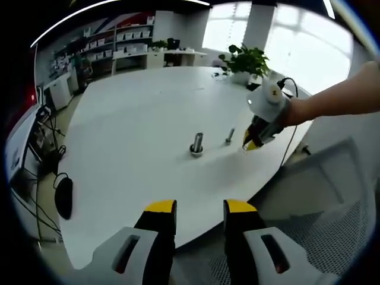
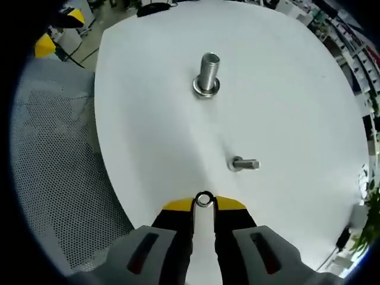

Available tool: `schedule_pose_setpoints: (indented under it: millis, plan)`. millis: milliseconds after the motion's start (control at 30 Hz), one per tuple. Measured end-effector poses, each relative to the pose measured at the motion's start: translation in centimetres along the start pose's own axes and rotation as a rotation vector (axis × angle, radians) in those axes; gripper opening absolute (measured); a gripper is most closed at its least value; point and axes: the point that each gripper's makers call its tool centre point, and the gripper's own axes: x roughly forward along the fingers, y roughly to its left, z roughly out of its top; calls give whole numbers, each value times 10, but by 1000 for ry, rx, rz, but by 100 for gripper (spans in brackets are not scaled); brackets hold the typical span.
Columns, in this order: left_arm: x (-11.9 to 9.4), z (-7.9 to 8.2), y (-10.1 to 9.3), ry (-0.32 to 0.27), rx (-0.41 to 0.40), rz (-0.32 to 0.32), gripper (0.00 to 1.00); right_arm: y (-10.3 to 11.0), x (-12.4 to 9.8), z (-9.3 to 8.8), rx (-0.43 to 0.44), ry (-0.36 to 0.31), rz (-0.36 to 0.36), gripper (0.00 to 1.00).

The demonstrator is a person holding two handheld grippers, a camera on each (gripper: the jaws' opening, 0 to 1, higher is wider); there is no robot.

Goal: Place the washer onto the threaded stud by aligning its center hole with the stud, sliding it down to the base, and recovering from edge contact or off-axis alignment until the washer reaches the visible bottom stop.

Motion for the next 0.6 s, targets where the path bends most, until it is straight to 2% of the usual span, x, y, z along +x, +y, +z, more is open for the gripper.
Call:
schedule_pose_setpoints:
  millis: [333, 600]
  plan:
    - [-1, 1, 0, -8, 4, 6, 29, -21, -21, 4, 39, -41, -49, 13]
    - [-1, 1, -1, -5, 9, 2, 29, -26, -30, 22, -2, -92, -81, 13]
